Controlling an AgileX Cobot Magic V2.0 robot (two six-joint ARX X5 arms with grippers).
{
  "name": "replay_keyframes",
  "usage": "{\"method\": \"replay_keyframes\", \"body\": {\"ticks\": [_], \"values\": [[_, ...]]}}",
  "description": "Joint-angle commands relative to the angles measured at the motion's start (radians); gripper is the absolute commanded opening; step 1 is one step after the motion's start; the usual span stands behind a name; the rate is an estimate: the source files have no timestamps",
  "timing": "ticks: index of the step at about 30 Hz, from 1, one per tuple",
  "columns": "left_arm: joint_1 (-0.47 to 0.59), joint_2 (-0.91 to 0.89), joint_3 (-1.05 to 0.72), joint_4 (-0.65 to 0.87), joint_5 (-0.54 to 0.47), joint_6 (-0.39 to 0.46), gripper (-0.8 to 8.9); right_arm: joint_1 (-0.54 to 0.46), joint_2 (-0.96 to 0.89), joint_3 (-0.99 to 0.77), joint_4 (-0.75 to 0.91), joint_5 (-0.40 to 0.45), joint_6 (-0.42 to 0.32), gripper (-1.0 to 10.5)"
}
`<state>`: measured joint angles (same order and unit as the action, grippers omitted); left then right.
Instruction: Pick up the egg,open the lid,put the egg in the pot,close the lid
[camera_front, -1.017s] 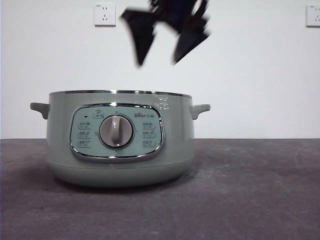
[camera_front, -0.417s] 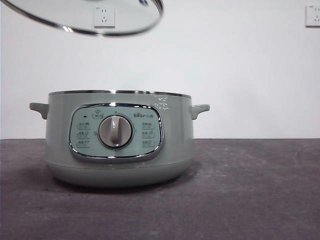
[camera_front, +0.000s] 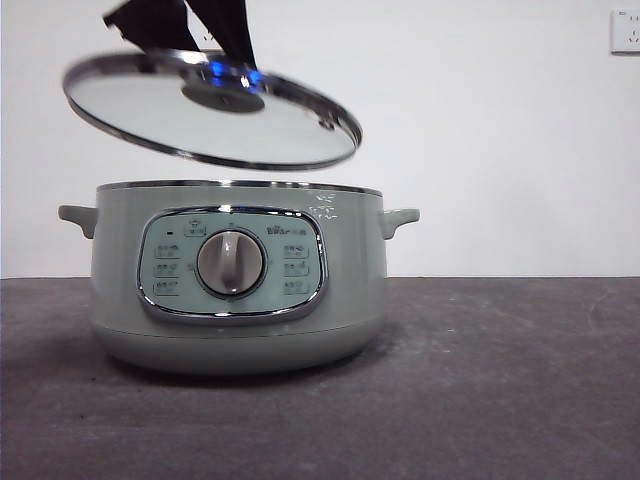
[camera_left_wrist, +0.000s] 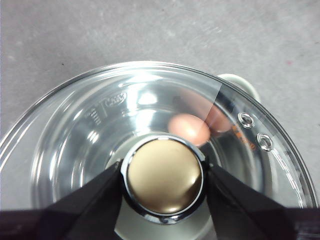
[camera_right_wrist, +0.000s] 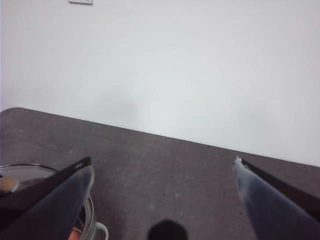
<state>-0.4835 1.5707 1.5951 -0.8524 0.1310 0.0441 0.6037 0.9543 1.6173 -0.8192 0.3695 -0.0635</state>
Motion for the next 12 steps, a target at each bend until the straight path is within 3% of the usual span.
{"method": "replay_keyframes", "body": {"ticks": [1, 12], "values": [[-0.002, 0.014, 0.011, 0.047, 0.008, 0.010, -0.09, 0.000, -0.002, -0.004, -0.008, -0.001, 0.009, 4.7], [-0.002, 0.070, 0.010, 0.082, 0.007, 0.009, -0.09, 0.000, 0.001, -0.004, -0.037, -0.002, 0.005, 4.7]]}}
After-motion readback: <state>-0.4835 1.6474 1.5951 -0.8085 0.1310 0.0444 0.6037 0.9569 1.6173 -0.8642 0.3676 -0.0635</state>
